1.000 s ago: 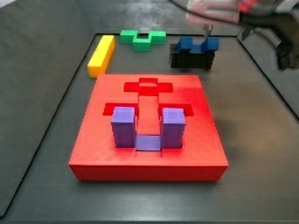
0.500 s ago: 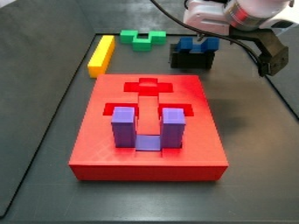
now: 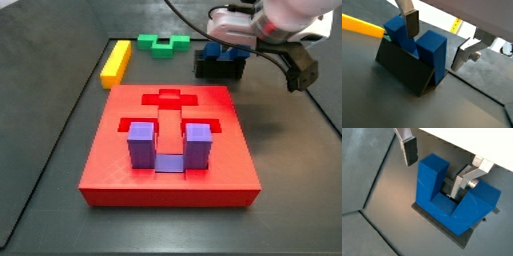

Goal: Pick up the blue object. Move up. Place the blue object on the fixture. Regrasp the blue object. Move to above the board. Insert the blue object.
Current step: Regrasp the blue object.

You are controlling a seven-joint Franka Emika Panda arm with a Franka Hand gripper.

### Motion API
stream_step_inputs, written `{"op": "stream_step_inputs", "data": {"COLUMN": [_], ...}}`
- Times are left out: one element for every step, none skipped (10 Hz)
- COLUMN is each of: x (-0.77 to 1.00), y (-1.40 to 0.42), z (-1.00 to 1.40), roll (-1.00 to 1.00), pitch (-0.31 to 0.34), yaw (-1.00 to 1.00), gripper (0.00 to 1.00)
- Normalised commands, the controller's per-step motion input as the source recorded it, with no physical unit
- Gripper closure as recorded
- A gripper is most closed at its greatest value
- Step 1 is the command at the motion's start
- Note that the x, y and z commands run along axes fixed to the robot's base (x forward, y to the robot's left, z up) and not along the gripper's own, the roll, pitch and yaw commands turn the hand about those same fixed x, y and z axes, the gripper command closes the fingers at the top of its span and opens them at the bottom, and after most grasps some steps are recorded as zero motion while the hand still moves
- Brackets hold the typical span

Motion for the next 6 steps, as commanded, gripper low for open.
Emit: {"op": "stream_step_inputs", "data": {"x": [0.07,0.09,0.10,0.00,0.03,0.38], "y": [0.01,0.00,0.00,0.00,0.00,0.17], "z": [-0.19,-0.17,-0.16,-0.06,0.00,-0.02], "roll": [0.11,0.10,0.11,0.03,0.00,0.00], "pitch": [0.251,0.249,0.260,0.191,0.023,0.174], "yaw": [0.10,0.01,0.00,0.00,0.00,0.07], "gripper": [0.00,0.00,0.00,0.00,0.00,0.00]}}
